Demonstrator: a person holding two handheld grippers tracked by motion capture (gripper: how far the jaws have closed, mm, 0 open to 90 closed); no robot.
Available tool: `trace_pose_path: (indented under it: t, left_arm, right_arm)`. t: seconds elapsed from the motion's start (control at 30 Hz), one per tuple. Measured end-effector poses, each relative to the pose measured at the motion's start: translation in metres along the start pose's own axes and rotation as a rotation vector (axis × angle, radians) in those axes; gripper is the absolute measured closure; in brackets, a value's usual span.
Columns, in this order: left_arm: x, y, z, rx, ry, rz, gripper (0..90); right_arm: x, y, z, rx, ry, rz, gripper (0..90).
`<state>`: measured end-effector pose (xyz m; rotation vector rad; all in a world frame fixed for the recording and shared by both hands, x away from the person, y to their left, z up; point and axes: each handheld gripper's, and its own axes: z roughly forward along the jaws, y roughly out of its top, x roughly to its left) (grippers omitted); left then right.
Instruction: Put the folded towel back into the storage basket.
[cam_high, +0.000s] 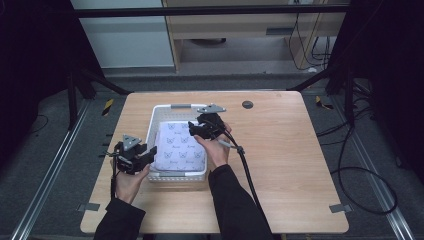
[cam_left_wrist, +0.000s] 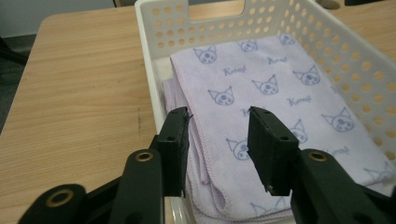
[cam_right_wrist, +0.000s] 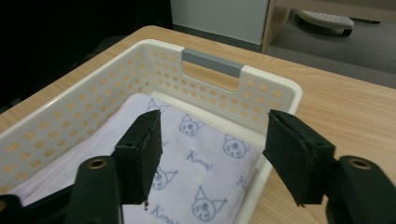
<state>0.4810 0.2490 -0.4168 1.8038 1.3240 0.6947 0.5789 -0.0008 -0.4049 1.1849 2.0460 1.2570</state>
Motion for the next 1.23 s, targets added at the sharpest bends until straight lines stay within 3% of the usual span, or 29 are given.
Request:
trace_pose_path:
  t: [0.17,0.37,0.53,0.83,1.0,1.23]
  left_arm:
    - [-0.003,0.002,-0.008,-0.038,-0.018,-0.002,53.9]
    - [-0.012,0.003,-0.015,-0.072,-0.043,0.022,49.1]
    - [-0.022,0.003,-0.019,-0.093,-0.064,0.055,43.7]
    - [-0.044,0.0,-0.023,-0.094,-0.101,0.125,34.4]
    - [-0.053,-0.004,-0.022,-0.09,-0.133,0.14,30.2]
    - [-0.067,-0.012,-0.02,-0.077,-0.156,0.177,28.8]
  right_arm:
    - [-0.006,-0.006,-0.024,-0.032,0.013,-0.004,26.1]
    - [-0.023,-0.018,-0.055,-0.069,0.023,0.005,18.9]
    - [-0.042,-0.029,-0.079,-0.108,0.054,0.065,16.3]
    - [-0.069,-0.062,-0.11,-0.097,0.003,0.052,12.2]
    - [-0.086,-0.085,-0.128,-0.074,-0.014,0.052,12.2]
    - [-0.1,-0.112,-0.146,-0.046,-0.026,0.047,12.4]
